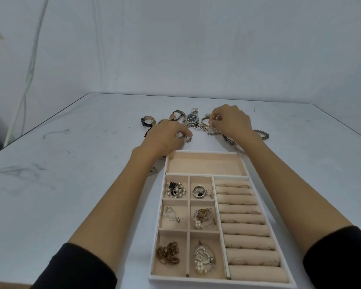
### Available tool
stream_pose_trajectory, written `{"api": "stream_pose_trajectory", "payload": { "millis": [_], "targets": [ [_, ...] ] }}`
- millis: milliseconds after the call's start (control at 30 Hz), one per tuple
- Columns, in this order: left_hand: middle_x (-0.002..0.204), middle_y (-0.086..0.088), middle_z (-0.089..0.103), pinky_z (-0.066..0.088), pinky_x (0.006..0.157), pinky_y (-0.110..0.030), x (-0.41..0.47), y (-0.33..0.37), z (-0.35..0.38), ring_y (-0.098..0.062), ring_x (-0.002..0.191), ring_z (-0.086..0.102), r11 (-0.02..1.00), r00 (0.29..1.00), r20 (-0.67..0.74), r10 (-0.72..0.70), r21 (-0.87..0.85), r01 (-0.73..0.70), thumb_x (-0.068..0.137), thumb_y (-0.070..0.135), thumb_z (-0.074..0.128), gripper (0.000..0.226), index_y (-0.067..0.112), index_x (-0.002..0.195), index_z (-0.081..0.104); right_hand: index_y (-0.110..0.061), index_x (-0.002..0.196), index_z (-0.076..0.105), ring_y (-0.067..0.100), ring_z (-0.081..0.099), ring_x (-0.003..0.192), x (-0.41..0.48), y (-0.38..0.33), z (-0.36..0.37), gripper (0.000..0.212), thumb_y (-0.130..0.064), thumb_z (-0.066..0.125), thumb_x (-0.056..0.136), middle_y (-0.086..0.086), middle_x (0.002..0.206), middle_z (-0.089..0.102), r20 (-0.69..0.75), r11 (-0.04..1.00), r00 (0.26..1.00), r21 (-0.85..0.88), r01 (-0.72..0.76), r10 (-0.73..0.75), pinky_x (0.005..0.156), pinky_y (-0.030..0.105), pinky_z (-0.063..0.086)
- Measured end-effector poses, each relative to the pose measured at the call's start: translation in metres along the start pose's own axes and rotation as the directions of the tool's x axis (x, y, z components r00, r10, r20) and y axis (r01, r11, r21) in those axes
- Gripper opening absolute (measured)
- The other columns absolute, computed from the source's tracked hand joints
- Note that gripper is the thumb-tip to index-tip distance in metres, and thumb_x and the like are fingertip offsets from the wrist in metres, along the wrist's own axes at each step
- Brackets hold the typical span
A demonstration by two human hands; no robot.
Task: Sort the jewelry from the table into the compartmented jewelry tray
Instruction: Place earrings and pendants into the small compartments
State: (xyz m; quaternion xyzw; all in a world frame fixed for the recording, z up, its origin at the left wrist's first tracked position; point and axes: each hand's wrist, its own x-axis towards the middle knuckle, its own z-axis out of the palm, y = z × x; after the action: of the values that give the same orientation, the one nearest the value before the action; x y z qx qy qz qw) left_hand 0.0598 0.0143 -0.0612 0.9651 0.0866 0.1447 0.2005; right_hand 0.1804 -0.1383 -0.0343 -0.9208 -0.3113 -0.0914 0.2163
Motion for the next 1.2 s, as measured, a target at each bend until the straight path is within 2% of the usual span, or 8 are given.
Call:
{"api": "stream_pose_trajectory", "payload": {
  "millis": [200, 333, 433, 500, 800, 933, 1067, 1200],
  "targets": [
    [0.096, 0.013, 0.062, 0.034, 0.059, -0.023, -0.003, 0.002, -0.002, -0.011, 0.085, 0.052, 0.999, 1.000, -0.011, 0.021, -0.026, -0.022, 0.086, 0.025, 0.062, 0.014, 0.030, 0.098, 0.067, -0.025, 0.080, 0.068, 0.016, 0.057, 0.074, 0.003, 0.002, -0.020, 0.005, -0.023, 0.065, 0.084, -0.008, 0.074, 0.061, 0.033, 0.977, 0.999, 0.211, -0.022, 0.015, 0.063, 0.027, 0.036],
    [0.099, 0.009, 0.061, 0.039, 0.067, -0.026, 0.000, -0.004, 0.000, -0.011, 0.081, 0.052, 0.994, 1.000, 0.021, -0.002, -0.106, 0.004, 0.085, 0.027, 0.066, 0.024, 0.030, 0.109, 0.067, -0.019, 0.082, 0.071, 0.008, 0.054, 0.066, 0.001, -0.001, -0.038, 0.006, -0.019, 0.065, 0.084, -0.006, 0.074, 0.066, 0.048, 0.923, 0.999, 0.385, -0.010, -0.010, 0.068, 0.027, 0.044],
    [0.093, 0.009, 0.059, 0.044, 0.073, -0.030, -0.002, -0.005, 0.001, -0.006, 0.075, 0.050, 0.977, 1.000, 0.007, -0.029, -0.212, 0.030, 0.083, 0.027, 0.069, 0.021, 0.030, 0.103, 0.067, -0.013, 0.088, 0.070, 0.010, 0.052, 0.063, -0.007, -0.006, -0.054, 0.007, -0.014, 0.063, 0.086, -0.002, 0.082, 0.067, 0.072, 0.877, 0.997, 0.480, -0.008, -0.031, 0.048, 0.013, 0.038],
    [0.086, 0.012, 0.055, 0.047, 0.076, -0.033, -0.005, -0.004, 0.001, -0.007, 0.073, 0.050, 0.964, 0.998, -0.023, -0.051, -0.264, 0.043, 0.080, 0.024, 0.071, 0.018, 0.030, 0.096, 0.065, -0.009, 0.093, 0.069, 0.012, 0.054, 0.066, -0.016, -0.009, -0.063, 0.010, -0.014, 0.063, 0.088, -0.004, 0.082, 0.068, 0.074, 0.849, 0.996, 0.528, 0.001, -0.047, 0.047, 0.015, 0.036],
    [0.089, 0.009, 0.058, 0.044, 0.075, -0.033, -0.010, 0.000, -0.001, -0.011, 0.081, 0.052, 0.984, 0.997, -0.049, -0.056, -0.171, 0.047, 0.085, 0.027, 0.065, 0.009, 0.030, 0.088, 0.057, -0.009, 0.096, 0.068, 0.007, 0.058, 0.061, -0.056, -0.014, -0.077, 0.012, -0.017, 0.062, 0.091, 0.002, 0.088, 0.072, 0.096, 0.777, 0.993, 0.629, -0.003, -0.074, 0.054, 0.022, 0.038],
    [0.080, 0.009, 0.058, 0.048, 0.082, -0.035, -0.010, 0.002, -0.004, -0.011, 0.076, 0.054, 0.932, 0.993, -0.102, -0.067, -0.361, 0.026, 0.086, 0.016, 0.067, 0.019, 0.029, 0.081, 0.053, -0.010, 0.095, 0.069, 0.006, 0.057, 0.059, -0.067, -0.014, -0.077, 0.010, -0.017, 0.063, 0.091, -0.003, 0.081, 0.070, 0.111, 0.733, 0.990, 0.681, -0.016, -0.082, 0.053, 0.021, 0.038],
    [0.076, 0.001, 0.059, 0.046, 0.069, -0.021, -0.014, 0.011, -0.011, -0.012, 0.066, 0.057, 0.874, 0.978, -0.190, -0.082, -0.485, -0.021, 0.087, 0.011, 0.065, 0.025, 0.029, 0.082, 0.048, -0.007, 0.096, 0.069, 0.008, 0.057, 0.060, -0.072, -0.013, -0.068, 0.011, -0.015, 0.063, 0.091, -0.002, 0.080, 0.070, 0.100, 0.698, 0.993, 0.716, -0.027, -0.064, 0.049, 0.018, 0.038],
    [0.079, 0.001, 0.063, 0.045, 0.065, -0.027, -0.013, 0.020, -0.008, -0.010, 0.064, 0.058, 0.872, 0.981, -0.187, -0.054, -0.487, -0.045, 0.091, 0.011, 0.057, 0.025, 0.029, 0.075, 0.058, -0.006, 0.095, 0.070, 0.007, 0.056, 0.056, -0.070, -0.011, -0.054, 0.012, -0.015, 0.065, 0.089, 0.000, 0.080, 0.069, 0.068, 0.667, 0.998, 0.742, -0.061, 0.016, 0.047, 0.018, 0.037]
  ]
}}
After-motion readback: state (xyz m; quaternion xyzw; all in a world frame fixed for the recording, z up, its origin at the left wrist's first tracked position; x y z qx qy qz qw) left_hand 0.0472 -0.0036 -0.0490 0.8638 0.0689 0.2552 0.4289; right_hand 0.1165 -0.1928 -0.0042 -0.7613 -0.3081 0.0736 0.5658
